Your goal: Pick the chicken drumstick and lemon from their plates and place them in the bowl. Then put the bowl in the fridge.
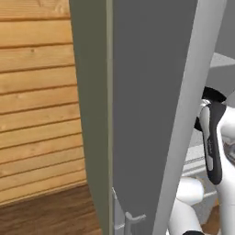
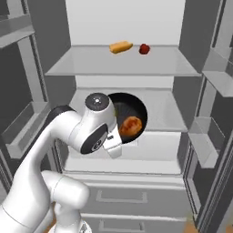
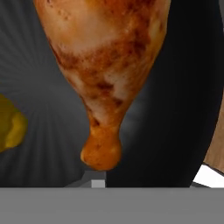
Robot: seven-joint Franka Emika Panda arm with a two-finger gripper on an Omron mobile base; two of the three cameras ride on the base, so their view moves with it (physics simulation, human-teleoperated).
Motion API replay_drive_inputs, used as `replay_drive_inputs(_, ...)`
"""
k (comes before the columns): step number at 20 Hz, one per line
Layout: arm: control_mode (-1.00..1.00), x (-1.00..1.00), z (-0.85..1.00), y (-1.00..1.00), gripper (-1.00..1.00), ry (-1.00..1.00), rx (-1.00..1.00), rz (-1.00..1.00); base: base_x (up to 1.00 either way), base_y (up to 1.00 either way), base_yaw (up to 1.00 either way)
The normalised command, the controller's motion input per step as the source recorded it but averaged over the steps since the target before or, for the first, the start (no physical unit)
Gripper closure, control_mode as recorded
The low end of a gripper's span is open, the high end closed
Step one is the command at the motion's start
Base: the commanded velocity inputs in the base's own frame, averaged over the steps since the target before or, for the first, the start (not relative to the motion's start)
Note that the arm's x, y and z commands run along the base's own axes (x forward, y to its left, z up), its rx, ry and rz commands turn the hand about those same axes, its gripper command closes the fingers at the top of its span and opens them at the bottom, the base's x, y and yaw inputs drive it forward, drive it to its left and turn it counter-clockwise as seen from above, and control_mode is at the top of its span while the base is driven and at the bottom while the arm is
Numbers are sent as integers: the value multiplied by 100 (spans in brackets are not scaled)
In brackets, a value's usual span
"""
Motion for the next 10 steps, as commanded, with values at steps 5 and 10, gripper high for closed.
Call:
replay_drive_inputs(5,100,0,0,0,100,0,0,0,2,-48,70)
replay_drive_inputs(10,100,0,0,0,100,0,0,0,0,-35,43)
